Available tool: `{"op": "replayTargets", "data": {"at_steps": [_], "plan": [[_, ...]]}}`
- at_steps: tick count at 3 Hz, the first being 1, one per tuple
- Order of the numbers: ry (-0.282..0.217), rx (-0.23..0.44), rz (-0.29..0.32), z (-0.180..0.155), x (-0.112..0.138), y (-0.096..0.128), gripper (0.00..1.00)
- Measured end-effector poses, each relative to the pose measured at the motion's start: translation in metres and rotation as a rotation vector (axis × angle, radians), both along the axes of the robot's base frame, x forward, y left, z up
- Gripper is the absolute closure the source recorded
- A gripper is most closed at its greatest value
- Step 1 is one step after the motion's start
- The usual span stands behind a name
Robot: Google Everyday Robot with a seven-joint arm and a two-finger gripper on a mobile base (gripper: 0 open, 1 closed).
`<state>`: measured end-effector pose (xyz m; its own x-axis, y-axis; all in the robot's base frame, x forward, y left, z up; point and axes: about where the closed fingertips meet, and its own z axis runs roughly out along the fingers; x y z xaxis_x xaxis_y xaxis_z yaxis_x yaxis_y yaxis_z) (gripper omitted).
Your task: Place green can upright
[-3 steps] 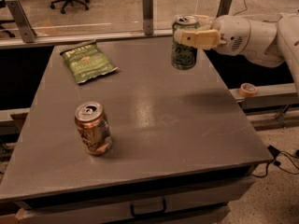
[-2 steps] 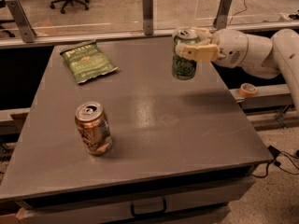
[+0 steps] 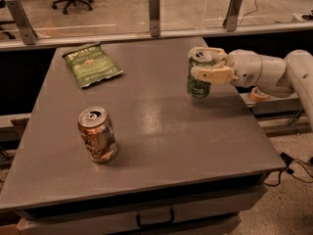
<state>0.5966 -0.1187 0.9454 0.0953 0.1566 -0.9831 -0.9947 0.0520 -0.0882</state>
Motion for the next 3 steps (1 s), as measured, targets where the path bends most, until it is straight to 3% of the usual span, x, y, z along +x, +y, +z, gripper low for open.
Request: {"op": "replayTargets", "data": {"at_steps": [1, 3], "plan": [[0.022, 0.002, -0.004, -0.021, -0.002, -0.006, 0.83], [0.043, -0.012, -0.008, -0.036, 0.002, -0.015, 0.36]]}}
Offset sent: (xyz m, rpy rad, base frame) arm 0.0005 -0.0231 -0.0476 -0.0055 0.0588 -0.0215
